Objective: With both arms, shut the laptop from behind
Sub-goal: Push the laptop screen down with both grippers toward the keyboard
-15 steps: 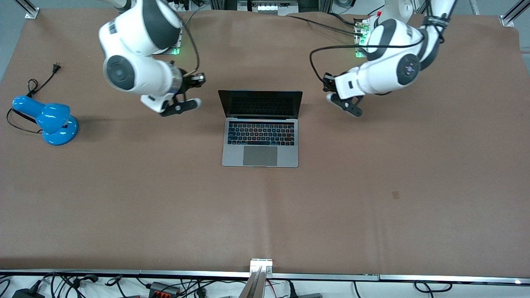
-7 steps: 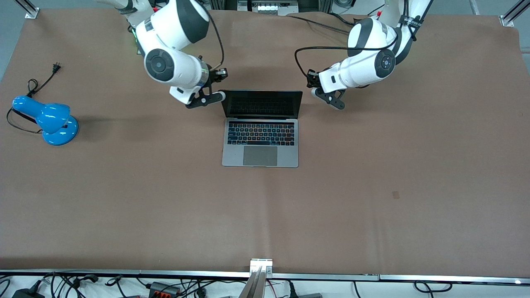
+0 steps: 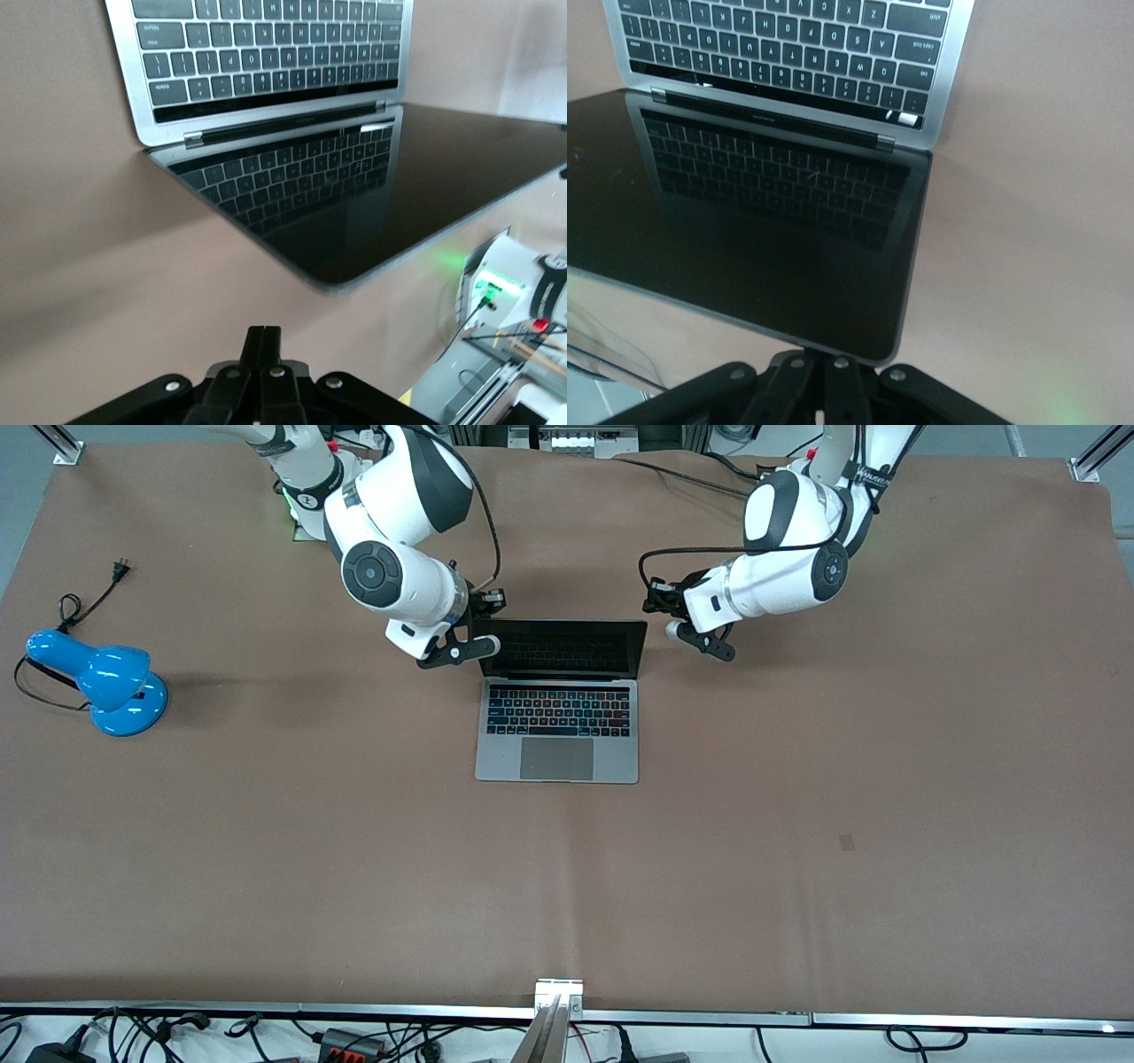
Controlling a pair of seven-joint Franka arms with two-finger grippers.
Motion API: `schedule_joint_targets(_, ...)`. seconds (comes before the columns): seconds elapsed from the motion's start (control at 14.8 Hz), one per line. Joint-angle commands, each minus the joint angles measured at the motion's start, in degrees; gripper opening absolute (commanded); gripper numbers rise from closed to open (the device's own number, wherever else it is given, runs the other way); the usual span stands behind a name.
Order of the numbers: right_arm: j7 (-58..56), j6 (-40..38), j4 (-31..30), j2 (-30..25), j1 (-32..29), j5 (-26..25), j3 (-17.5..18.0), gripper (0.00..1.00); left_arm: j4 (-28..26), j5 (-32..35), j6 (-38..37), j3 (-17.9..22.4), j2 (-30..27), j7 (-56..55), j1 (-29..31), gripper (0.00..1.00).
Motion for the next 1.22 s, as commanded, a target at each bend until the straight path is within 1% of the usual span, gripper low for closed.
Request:
schedule_joint_targets(0.0,0.7,2.6,0.2,1.1,0.9,0.9,-0.5,0.0,0.6,-3.9,2.8,-0.6,1.7,-1.8,-0.4,0.0)
schedule_joint_targets(0.2,0.6,3.6,1.4,2.5,0.8,0.5,-0.5,0.0,1.0,-4.1,7.4,-1.3,4.7,-1.9,-1.8,0.0)
schedule_joint_targets(0.47,0.5,3.6,3.0,3.2,0.2,0.4,-0.6,0.0,4.6,-4.2,7.8,-1.3,8.0,-2.0,-1.8,0.0)
schedule_joint_targets(0.74,0.5,3.6,5.2,5.0,-0.1,0.2,-0.9,0.0,6.9,-4.2,7.8,-1.0,8.8,-2.0,-1.3,0.0)
schedule_joint_targets(0.88,0.6,4.3,6.4,6.4,-0.1,-0.8,-1.0,0.0,8.0,-4.1,7.9,-0.7,9.7,-2.0,-1.3,0.0)
schedule_joint_targets(1.15,0.6,5.7,7.3,7.8,-0.3,-1.0,-1.1,0.0,9.8,-3.6,11.2,-0.6,13.0,-1.9,-1.1,0.0)
